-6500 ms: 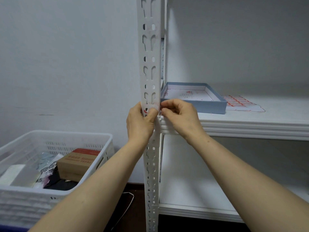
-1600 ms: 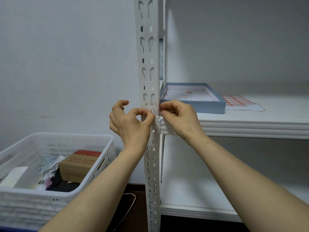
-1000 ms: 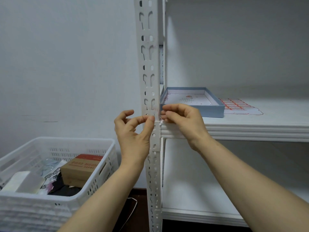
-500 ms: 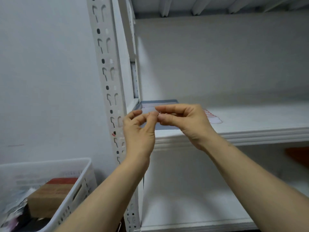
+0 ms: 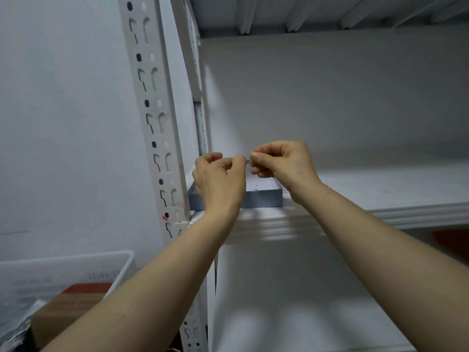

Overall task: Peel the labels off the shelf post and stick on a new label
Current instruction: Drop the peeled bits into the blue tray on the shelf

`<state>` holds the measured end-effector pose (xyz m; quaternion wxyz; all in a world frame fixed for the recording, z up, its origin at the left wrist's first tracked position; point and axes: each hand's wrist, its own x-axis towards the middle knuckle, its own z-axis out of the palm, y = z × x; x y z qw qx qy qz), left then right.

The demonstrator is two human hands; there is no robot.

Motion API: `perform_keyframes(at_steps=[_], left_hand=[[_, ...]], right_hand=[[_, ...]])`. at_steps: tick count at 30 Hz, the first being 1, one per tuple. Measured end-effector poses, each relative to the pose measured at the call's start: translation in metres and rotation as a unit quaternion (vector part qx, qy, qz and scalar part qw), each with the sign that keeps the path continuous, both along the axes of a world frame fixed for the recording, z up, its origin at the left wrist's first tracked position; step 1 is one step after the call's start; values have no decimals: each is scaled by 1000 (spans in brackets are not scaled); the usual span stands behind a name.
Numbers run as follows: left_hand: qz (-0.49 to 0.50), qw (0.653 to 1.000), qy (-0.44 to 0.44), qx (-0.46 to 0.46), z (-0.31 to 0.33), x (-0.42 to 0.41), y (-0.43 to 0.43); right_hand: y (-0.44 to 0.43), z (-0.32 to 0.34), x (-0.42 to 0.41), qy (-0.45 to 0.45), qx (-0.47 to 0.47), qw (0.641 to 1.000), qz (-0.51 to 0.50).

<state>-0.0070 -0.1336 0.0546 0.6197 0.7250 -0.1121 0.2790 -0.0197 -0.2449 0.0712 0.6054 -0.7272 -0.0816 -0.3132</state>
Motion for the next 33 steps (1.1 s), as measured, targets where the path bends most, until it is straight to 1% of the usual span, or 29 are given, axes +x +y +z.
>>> perform_keyframes(at_steps=[2, 4, 7, 10, 12, 14, 16, 21, 23, 28, 31, 33], left_hand=[[-6, 1000, 22, 0, 1, 10, -2], [-3, 999, 46, 2, 2, 19, -3], [-10, 997, 62, 38, 0, 27, -3], [-13, 995, 65, 77, -5, 34, -3], [-8, 993, 61, 103, -6, 35, -3], [-1, 991, 54, 120, -6, 36, -3], [4, 989, 61, 134, -5, 37, -2], [16, 985, 74, 155, -2, 39, 1], [23, 984, 76, 161, -2, 40, 2], [16, 984, 85, 155, -5, 42, 5], [9, 985, 84, 148, -6, 43, 6], [2, 987, 80, 141, -7, 43, 6]], right_hand=[[-2, 2, 7, 14, -13, 1000, 9], [-5, 4, 14, 40, -60, 997, -14], [-10, 6, 24, 86, -129, 987, -50], [-13, 6, 31, 104, -191, 973, -75], [-13, 6, 34, 105, -169, 977, -70], [-14, 6, 36, 111, -107, 987, -39], [-16, 6, 37, 128, -65, 990, -5], [-19, 4, 42, 132, -6, 990, 41], [-18, 5, 42, 138, -1, 990, 44], [-15, 8, 42, 171, -39, 984, 37], [-16, 5, 44, 164, -43, 985, 17], [-16, 3, 46, 150, -43, 988, -14]])
